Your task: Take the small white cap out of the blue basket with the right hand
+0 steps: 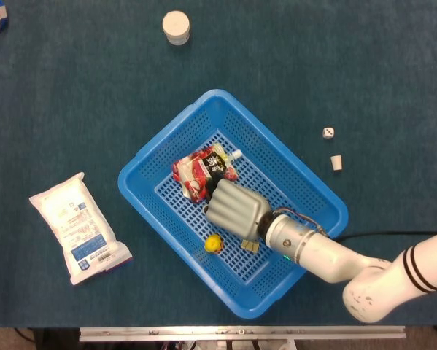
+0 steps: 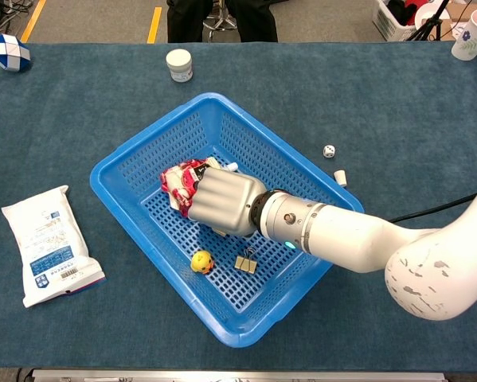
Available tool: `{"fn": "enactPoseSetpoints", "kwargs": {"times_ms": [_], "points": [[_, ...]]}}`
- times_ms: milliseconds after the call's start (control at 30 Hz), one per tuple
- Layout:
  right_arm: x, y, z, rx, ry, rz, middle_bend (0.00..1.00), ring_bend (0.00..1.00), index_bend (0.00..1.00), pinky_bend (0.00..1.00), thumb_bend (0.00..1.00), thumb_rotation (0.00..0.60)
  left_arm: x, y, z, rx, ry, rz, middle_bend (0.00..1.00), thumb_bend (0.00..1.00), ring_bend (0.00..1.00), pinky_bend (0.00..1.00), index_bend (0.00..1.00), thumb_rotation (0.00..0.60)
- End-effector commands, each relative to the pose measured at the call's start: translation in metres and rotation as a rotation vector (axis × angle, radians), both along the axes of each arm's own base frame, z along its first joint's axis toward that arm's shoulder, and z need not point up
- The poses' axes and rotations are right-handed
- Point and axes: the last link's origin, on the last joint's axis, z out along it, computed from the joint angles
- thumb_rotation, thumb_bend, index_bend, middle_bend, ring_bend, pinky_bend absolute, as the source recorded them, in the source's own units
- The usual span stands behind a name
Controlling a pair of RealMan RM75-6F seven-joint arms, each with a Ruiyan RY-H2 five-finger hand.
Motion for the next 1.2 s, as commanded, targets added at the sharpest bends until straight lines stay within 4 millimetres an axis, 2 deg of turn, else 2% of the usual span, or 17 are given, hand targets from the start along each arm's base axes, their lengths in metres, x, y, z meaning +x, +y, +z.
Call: {"fn": "enactPoseSetpoints", "kwargs": {"times_ms": [33, 167, 367, 1200], "points": [[-0.001, 0.003, 0.008, 0.003, -0.004, 0.01, 0.4, 0.24, 0.43, 0.27, 0.22, 0.6, 0.0, 0.001, 0.0, 0.001, 0.001, -0.001, 0.0, 0.0, 0.0, 0.0, 0.05, 0.6], [0.0, 0.002, 0.012, 0.0, -0.006, 0.012, 0.4, 0.24, 0.43, 0.27, 0.22, 0.6, 0.001, 0.002, -0.002, -0.006, -0.002, -0.004, 0.0, 0.0, 0.0, 0.0, 0.05, 0.6], [-0.001, -0.003, 0.003, -0.015, 0.003, 0.014, 0.4, 0.24, 0.43, 0.27, 0.22, 0.6, 0.001, 0.001, -0.001, -0.004, -0.001, -0.003, 0.0, 0.0, 0.0, 0.0, 0.05, 0.6], [-0.007, 0.001, -0.006, -0.038, 0.023, 0.097, 0.4, 0.24, 0.46, 0.27, 0.22, 0.6, 0.0, 0.0, 0.002, -0.004, -0.017, -0.004, 0.0, 0.0, 0.0, 0.0, 0.05, 0.6]]}}
